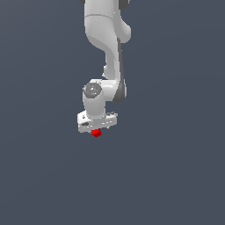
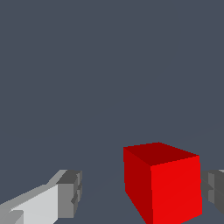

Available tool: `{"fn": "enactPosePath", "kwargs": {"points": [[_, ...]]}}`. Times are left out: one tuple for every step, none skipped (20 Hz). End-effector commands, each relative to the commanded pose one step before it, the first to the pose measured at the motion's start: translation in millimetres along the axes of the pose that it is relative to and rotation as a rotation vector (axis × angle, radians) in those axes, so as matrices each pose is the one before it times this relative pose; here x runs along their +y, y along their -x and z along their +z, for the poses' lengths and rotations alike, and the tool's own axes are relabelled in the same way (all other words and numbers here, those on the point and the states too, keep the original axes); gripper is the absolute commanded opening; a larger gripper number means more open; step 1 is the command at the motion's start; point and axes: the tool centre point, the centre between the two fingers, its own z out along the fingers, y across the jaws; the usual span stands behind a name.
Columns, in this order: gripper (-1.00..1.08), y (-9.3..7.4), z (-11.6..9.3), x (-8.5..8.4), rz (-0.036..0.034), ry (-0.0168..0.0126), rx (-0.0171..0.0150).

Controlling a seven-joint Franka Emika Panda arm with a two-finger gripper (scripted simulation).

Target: Pick up the red cube and move it to a goal position.

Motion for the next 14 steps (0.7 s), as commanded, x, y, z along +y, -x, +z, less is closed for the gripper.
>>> {"fn": "enactPosePath", "kwargs": {"points": [[1.0,5.0,17.54,1.33,-0.02518,-0.00741,-0.0115],[1.0,0.47,2.9,2.11,-0.00517,0.00011,0.00005],[1.0,0.34,2.42,1.8,-0.00431,0.00011,0.00004],[1.0,0.21,1.94,1.5,-0.00345,0.00012,0.00002],[1.0,0.06,1.46,1.15,-0.00267,0.00012,0.0],[1.0,-0.04,0.98,0.82,-0.00182,0.00011,-0.00001],[1.0,-0.08,0.52,0.5,-0.00097,0.00009,-0.00002],[1.0,0.03,0.16,0.31,0.0,0.0,0.0],[-1.0,0.0,0.0,0.0,0.0,0.0,0.0],[-1.0,0.0,0.0,0.0,0.0,0.0,0.0],[-1.0,0.0,0.0,0.0,0.0,0.0,0.0],[-1.0,0.0,0.0,0.0,0.0,0.0,0.0],[-1.0,0.0,0.0,0.0,0.0,0.0,0.0],[-1.0,0.0,0.0,0.0,0.0,0.0,0.0]]}}
